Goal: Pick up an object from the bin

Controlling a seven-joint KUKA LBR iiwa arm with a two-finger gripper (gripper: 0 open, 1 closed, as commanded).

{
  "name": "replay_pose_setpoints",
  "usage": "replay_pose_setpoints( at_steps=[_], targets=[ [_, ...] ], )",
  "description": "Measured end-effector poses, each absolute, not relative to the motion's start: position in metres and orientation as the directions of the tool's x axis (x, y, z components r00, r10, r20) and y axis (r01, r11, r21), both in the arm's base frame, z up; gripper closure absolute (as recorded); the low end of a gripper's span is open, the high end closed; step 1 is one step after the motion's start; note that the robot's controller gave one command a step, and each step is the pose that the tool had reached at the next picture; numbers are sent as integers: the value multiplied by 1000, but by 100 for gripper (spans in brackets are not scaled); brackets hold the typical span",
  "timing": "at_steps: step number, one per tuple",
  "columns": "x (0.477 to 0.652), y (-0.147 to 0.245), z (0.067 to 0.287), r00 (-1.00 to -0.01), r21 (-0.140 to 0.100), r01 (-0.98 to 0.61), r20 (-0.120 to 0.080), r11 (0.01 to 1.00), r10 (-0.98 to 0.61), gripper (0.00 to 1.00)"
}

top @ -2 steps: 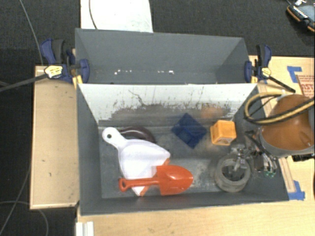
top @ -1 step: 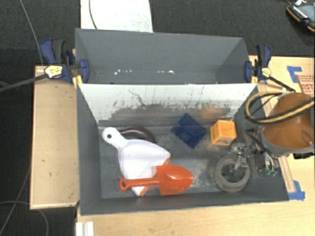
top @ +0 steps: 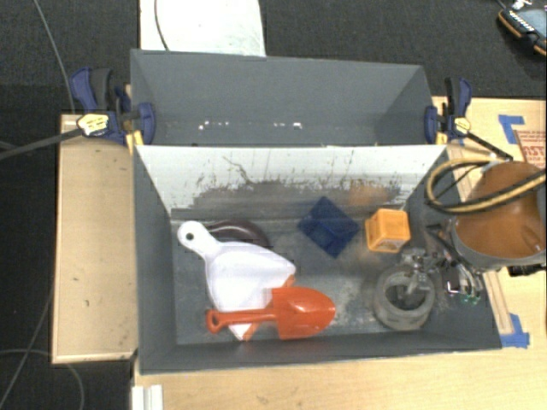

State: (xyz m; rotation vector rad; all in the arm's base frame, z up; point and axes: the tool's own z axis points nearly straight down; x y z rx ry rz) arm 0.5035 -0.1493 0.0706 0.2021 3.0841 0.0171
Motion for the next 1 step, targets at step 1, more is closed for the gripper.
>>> replay_pose_setpoints(
  at_steps=[1],
  targets=[
    [483, -148, 76, -989, 9, 128, -78, 992, 128, 100]
  ],
)
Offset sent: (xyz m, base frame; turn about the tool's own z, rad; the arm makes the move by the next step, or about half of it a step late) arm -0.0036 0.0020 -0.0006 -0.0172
